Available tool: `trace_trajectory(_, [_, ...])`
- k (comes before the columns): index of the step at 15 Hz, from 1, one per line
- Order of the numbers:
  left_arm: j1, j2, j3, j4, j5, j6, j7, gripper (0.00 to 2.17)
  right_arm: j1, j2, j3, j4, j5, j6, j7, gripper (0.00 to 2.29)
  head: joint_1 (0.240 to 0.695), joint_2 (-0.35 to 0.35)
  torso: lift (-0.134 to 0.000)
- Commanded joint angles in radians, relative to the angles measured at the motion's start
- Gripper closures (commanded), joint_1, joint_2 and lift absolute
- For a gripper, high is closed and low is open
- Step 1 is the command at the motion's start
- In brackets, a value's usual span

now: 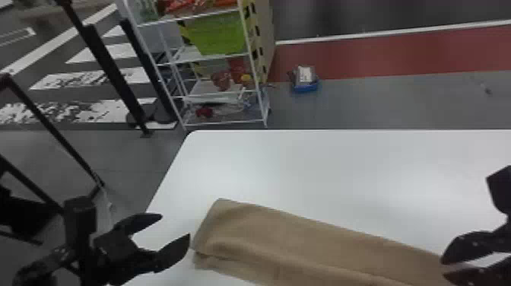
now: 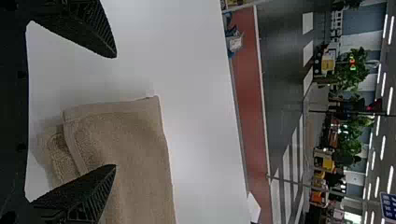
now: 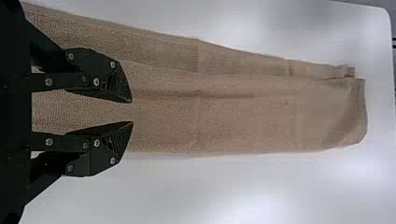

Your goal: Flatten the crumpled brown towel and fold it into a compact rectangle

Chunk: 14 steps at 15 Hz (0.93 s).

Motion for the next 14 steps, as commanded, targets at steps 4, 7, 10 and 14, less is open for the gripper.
trace_trajectory(4, [-0.008, -0.003, 0.017, 0.012, 0.009, -0.003, 0.003, 0.04, 0.094, -0.093, -0.031, -0.131, -0.020, -0.008, 0.009, 0.85, 0.695, 0.329, -0.124])
trace_trajectory(7, [-0.022, -0.003, 0.024, 0.029, 0.016, -0.006, 0.002, 0.04, 0.123, -0.116, -0.020, -0.136, -0.012, -0.011, 0.009, 0.85, 0.695, 0.334, -0.124])
trace_trajectory(10, [-0.026, -0.003, 0.026, 0.042, 0.016, -0.015, 0.002, 0.04, 0.114, -0.113, 0.061, -0.101, 0.055, -0.011, 0.009, 0.85, 0.695, 0.338, -0.124])
trace_trajectory(14, [-0.033, -0.003, 0.034, 0.053, 0.016, -0.031, 0.000, 0.04, 0.059, -0.091, 0.127, -0.041, 0.101, -0.008, 0.009, 0.85, 0.695, 0.345, -0.124])
